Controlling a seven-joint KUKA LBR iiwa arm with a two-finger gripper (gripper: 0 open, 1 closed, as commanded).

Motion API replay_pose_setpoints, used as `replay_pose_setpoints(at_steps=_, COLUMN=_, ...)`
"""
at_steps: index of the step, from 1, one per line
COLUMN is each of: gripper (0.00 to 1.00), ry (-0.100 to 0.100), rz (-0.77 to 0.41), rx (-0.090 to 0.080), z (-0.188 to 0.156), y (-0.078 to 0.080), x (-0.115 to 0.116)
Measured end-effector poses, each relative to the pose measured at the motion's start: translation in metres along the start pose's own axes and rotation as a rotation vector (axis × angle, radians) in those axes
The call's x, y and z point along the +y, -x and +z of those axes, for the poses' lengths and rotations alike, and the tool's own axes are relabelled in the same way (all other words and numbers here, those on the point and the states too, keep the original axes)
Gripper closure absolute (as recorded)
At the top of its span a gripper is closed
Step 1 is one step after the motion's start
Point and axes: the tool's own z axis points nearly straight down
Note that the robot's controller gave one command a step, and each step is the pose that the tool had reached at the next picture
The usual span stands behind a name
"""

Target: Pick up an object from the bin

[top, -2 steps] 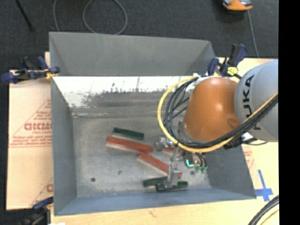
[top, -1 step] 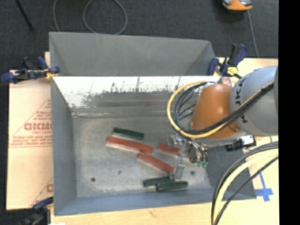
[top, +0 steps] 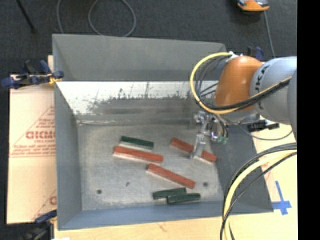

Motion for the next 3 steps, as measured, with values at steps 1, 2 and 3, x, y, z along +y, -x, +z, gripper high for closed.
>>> replay_pose_setpoints(at_steps=1, gripper=1.00, ry=0.002, rz=-0.001, rx=0.006, z=0.000, y=-0.003, x=0.002)
replay_pose_setpoints(at_steps=2, gripper=1.00, ry=0.000, rz=0.027, rx=-0.004, z=-0.098, y=0.014, x=-0.016)
replay_pose_setpoints(at_steps=3, gripper=1.00, ry=-0.001, rz=-0.086, rx=0.005, z=-0.165, y=0.021, x=-0.052)
